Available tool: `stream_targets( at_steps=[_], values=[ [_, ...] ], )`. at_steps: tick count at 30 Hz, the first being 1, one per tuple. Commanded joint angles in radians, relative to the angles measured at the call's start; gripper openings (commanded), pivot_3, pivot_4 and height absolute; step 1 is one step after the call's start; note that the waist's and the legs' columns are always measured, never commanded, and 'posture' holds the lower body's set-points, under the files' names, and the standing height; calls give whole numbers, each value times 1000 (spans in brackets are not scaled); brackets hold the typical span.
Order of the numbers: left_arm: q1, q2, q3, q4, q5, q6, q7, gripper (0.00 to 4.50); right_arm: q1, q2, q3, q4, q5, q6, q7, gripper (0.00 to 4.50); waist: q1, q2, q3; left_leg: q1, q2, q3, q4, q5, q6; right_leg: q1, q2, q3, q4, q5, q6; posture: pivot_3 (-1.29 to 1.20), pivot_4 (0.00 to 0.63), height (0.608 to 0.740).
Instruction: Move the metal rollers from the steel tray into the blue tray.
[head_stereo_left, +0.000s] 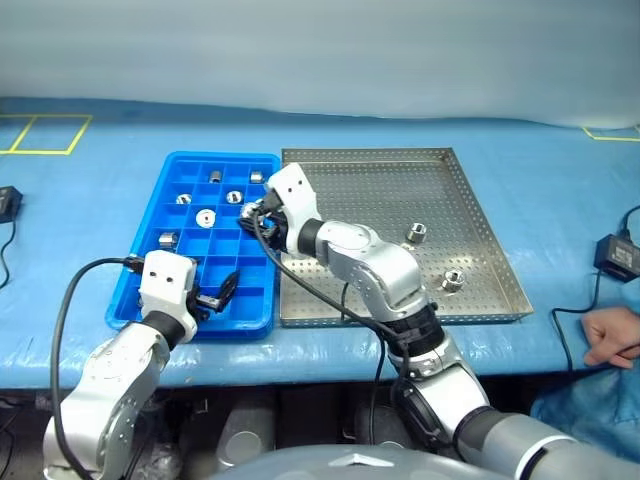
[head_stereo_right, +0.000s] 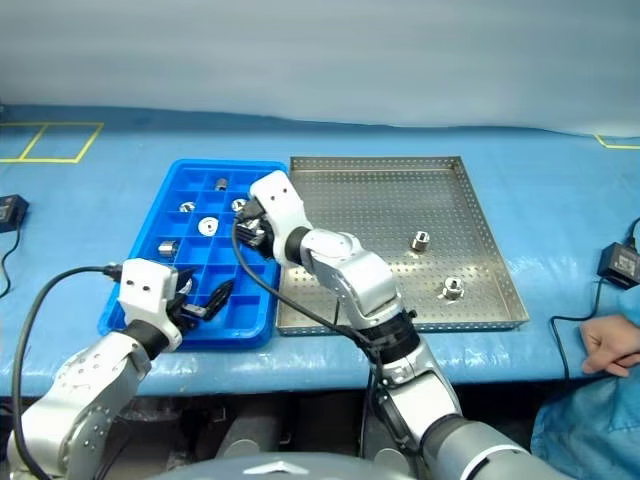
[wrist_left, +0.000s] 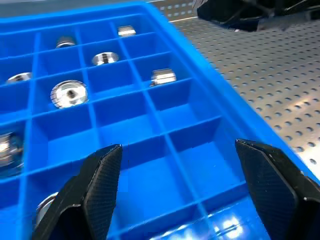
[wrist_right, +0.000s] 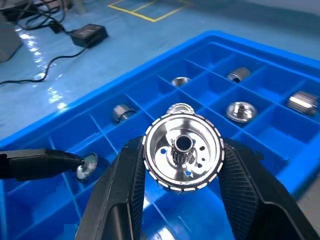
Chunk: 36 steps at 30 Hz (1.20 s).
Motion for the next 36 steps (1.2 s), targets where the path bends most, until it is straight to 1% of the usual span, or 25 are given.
stream_targets(
  at_steps=[1,4,11,14,16,18,20,23,26,28,32,34,36],
  values=[
    [19,-19,29,-68,6,-24,32,3930,-55,38,11,110,7,-96,60,1744,17,0,0,0,0,0,0,0,0,0,0,0,0,0,0,366,150,740],
    [40,-30,21,-83,12,-28,47,3930,-88,60,24,207,-14,-154,81,1744,40,0,0,0,0,0,0,0,0,0,-1,0,0,0,0,391,150,740],
    [68,-45,6,-94,16,-42,69,3930,-147,92,17,397,-31,-242,113,1744,69,0,0,-2,-1,-1,-1,0,-1,-1,-2,-2,-1,-1,-1,415,150,740],
    [70,-46,4,-95,16,-45,70,3930,-169,97,6,455,-28,-251,121,1744,76,0,0,-2,-1,-1,-2,0,-1,-2,-1,-3,-1,-1,-2,413,150,740],
    [62,-43,0,-91,14,-43,69,3930,-174,90,12,483,-51,-290,110,2515,79,0,0,-2,-1,-1,-2,0,-2,-2,-1,-3,-1,-2,-3,403,150,740],
    [58,-42,-2,-88,15,-42,67,3930,-171,87,13,488,-61,-322,112,3097,80,0,0,-2,-2,-1,-3,0,-2,-3,-1,-4,-1,-2,-3,394,150,740],
    [45,-40,-13,-78,15,-39,62,3930,-153,84,1,443,-73,-365,81,3720,80,0,0,-3,-2,-1,-3,0,-2,-3,0,-4,-1,-2,-3,377,150,740],
    [23,-40,-31,-66,13,-37,54,3930,-123,66,-17,361,-72,-370,54,3720,78,0,0,-3,-2,-1,-4,0,-3,-3,0,-5,-1,-2,-4,357,150,740],
    [-18,-40,-60,-48,7,-39,41,3930,-63,21,-53,220,-70,-281,2,3720,79,0,0,-3,-2,-1,-4,0,-3,-3,0,-5,-1,-2,-4,330,150,740],
    [-48,-41,-77,-34,6,-41,32,3930,-26,-1,-93,137,-77,-203,-59,3720,80,0,0,-3,-2,-2,-4,0,-4,-2,-1,-7,-1,-3,-4,301,150,740],
    [-167,-35,-144,44,6,-53,-18,3930,68,-30,-248,-37,-101,-1,-259,3720,76,0,0,-4,-2,-2,-3,1,-5,-1,-2,-7,-1,-2,-4,225,150,740],
    [-222,-33,-176,83,7,-63,-46,3930,101,-34,-304,-88,-120,50,-337,3720,68,0,0,-4,-3,-2,-3,2,-5,-1,-2,-8,-1,-2,-4,203,150,740],
    [-280,-37,-203,127,4,-75,-75,3930,126,-35,-339,-117,-135,78,-389,3720,50,0,0,-4,-3,-1,-2,2,-5,-1,-2,-7,-1,-2,-4,143,150,740]
  ],
)
